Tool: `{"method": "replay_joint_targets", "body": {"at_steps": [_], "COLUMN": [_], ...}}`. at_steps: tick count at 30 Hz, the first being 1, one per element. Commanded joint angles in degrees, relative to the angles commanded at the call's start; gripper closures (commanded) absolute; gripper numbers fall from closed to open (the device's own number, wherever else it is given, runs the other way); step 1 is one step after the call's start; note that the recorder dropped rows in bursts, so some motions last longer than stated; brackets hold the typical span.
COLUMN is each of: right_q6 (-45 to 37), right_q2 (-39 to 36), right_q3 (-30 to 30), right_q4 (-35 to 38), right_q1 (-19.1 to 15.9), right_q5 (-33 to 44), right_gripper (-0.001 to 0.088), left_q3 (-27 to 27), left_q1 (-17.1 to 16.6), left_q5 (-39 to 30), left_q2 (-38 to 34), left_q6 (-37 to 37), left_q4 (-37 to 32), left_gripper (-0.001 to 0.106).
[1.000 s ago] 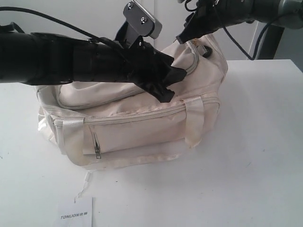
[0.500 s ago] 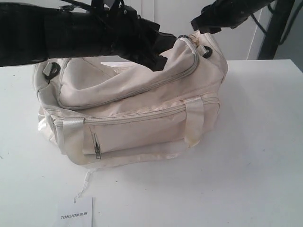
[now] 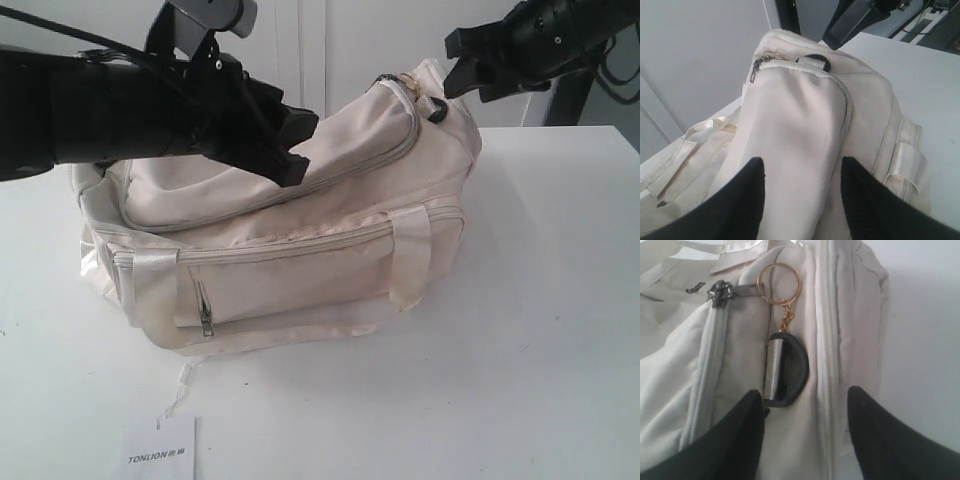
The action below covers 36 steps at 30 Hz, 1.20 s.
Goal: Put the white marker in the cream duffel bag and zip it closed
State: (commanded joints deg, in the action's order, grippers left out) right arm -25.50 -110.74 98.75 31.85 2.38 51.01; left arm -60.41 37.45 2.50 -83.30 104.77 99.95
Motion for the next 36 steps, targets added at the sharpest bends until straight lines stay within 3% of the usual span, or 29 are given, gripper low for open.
{"method": "replay_joint_targets", "body": {"at_steps": [3,5,8,9,30,32,33,34,35,36], "right_q6": [-0.2,-0.3,-4.0,-4.2,-1.2,-1.0,-0.9,-0.9,-0.5,0.2], "right_q2": [-0.7,-1.0,-1.0,-1.0,3.1,3.1,3.1,3.1,3.1,3.3], "right_q3": [0.0,0.0,0.0,0.0,-0.3,-0.3,-0.3,-0.3,-0.3,-0.3], "right_q4": [-0.6,-0.6,-0.6,-0.6,-4.3,-4.3,-4.4,-4.8,-5.4,-6.1], "right_q1": [0.0,0.0,0.0,0.0,-0.1,-0.1,-0.1,-0.1,-0.1,-0.1], "right_q5": [0.0,0.0,1.1,1.5,17.7,17.3,16.8,16.7,15.9,15.1], "right_gripper": [0.049,0.0603,0.0849,0.0868,0.0867,0.0828,0.0706,0.0638,0.0442,0.0313], "left_q3": [0.0,0.0,0.0,0.0,0.0,0.0,0.0,0.0,0.0,-0.2], "left_q1": [0.0,0.0,0.0,0.0,0.0,0.0,-0.1,-0.1,-0.1,-0.1], "left_q5": [-2.1,-2.1,-2.1,-2.1,-1.3,0.5,3.0,4.6,7.6,9.9], "left_q2": [0.0,0.0,0.0,0.0,0.0,0.0,0.0,0.0,0.0,0.0], "left_q6": [0.0,0.0,0.0,0.0,-3.5,-3.5,-3.5,-3.5,-2.5,-1.1], "left_q4": [0.0,0.0,0.0,0.0,0.0,0.0,0.0,0.0,0.0,0.0], "left_gripper": [0.053,0.053,0.053,0.053,0.053,0.054,0.059,0.064,0.078,0.088]}}
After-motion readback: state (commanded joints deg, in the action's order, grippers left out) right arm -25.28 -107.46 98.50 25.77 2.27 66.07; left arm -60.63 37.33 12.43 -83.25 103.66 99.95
